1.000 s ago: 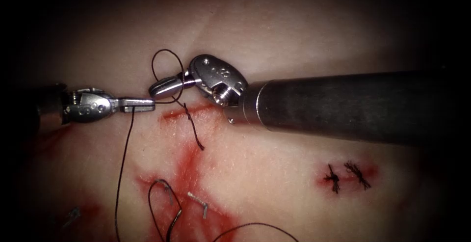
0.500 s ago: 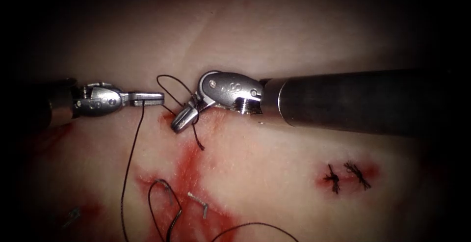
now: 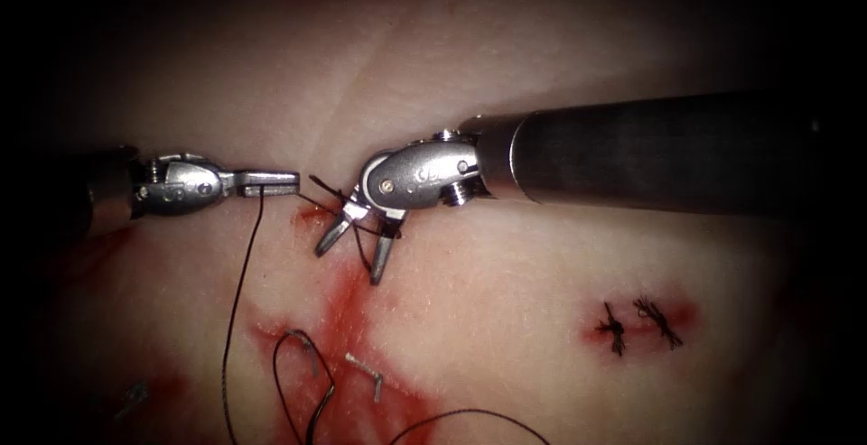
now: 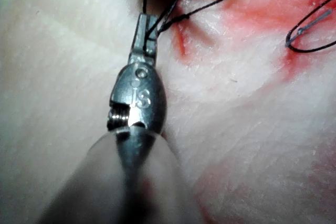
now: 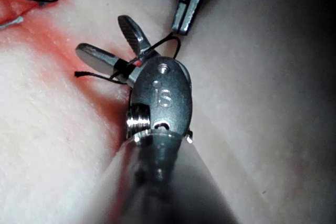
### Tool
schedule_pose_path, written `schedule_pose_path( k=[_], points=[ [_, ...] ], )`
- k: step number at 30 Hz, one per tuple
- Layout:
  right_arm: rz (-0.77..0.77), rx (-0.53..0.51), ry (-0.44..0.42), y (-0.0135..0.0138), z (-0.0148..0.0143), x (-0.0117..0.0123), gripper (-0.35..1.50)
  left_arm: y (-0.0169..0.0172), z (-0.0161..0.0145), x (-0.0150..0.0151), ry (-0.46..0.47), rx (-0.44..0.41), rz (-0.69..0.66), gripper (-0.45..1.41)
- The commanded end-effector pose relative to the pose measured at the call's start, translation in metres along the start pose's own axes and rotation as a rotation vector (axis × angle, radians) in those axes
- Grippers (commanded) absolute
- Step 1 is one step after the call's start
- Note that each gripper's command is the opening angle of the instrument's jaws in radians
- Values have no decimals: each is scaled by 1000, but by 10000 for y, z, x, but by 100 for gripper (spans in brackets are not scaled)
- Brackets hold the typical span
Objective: Wound Closure
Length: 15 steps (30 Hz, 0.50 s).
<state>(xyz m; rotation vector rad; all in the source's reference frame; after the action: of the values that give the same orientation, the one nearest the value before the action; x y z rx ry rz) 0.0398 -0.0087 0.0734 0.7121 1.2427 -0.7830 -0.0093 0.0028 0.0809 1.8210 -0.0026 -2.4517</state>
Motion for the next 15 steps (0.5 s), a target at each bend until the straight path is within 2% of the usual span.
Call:
schedule_pose_path(
  k=[1, 7, 10, 15],
  points=[
    [-9, 12, -31, 6, 6, -5, 103, -1, 5, -5, 2, -1, 3, -45],
    [-82, 94, -197, 4, 21, -15, 105, 4, 5, -4, 0, 0, -14, -45],
    [-108, 123, -254, 1, 30, -21, 103, 6, 4, -3, -1, 0, -19, -45],
    [-153, 121, -298, 2, 36, -25, 101, 9, 3, -4, -4, 3, -24, -45]
  ],
)
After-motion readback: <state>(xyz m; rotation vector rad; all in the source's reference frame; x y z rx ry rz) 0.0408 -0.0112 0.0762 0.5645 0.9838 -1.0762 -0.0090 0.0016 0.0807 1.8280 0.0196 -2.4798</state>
